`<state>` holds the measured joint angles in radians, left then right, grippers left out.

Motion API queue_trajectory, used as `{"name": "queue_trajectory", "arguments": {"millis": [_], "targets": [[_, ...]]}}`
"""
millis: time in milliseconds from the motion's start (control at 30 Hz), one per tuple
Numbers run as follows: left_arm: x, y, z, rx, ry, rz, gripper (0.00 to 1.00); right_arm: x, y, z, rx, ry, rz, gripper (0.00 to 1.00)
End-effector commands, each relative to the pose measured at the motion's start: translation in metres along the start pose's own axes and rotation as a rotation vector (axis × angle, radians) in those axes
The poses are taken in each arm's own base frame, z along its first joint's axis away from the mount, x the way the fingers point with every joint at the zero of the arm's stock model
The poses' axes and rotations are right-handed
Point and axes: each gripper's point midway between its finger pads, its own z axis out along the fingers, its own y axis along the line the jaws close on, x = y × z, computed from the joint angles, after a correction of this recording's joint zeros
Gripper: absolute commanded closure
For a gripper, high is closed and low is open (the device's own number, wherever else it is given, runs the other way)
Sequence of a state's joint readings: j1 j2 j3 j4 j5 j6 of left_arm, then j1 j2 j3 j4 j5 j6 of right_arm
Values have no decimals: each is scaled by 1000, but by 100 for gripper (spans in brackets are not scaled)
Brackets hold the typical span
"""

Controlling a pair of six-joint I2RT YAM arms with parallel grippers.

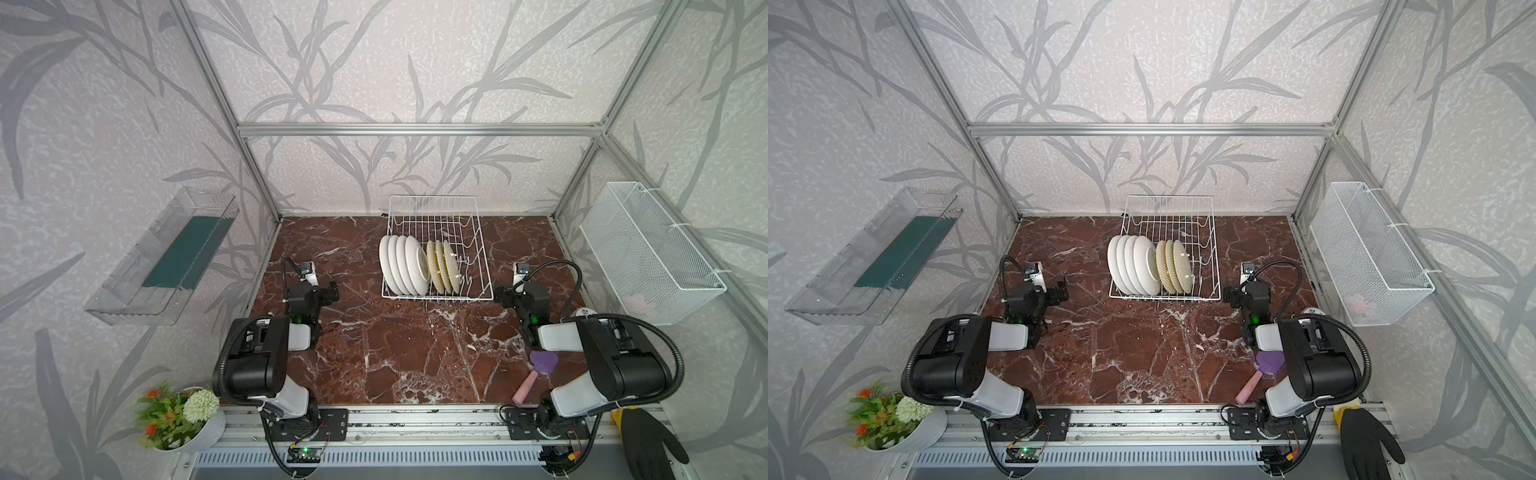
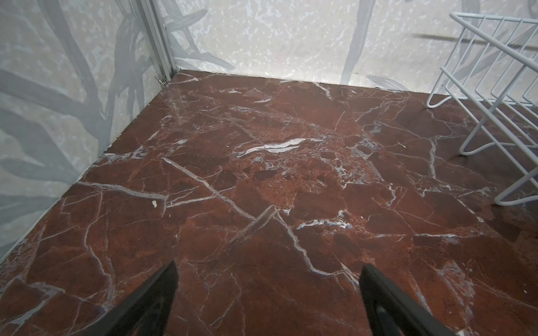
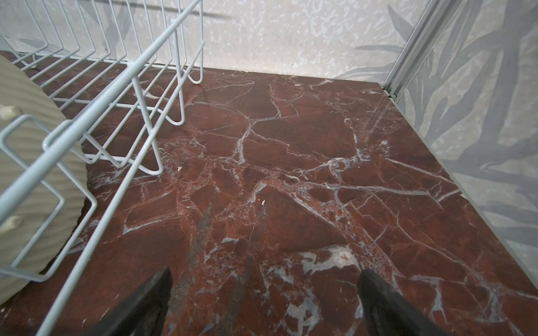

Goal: Unload the plates from the dish rack
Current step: Pick up a plate from the dish rack.

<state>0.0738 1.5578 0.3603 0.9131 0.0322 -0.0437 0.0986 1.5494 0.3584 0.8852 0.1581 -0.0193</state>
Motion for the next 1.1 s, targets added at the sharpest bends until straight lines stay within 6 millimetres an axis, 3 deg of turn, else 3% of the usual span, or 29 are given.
{"name": "queue_trajectory", "arguments": {"millis": [0,1067], "targets": [[-10,-8,2,42,-24,23,1,-14,-2,1,15,-35,4,1],[-13,-7,3,38,-41,23,1,-14,-2,1,15,-35,2,1]]}}
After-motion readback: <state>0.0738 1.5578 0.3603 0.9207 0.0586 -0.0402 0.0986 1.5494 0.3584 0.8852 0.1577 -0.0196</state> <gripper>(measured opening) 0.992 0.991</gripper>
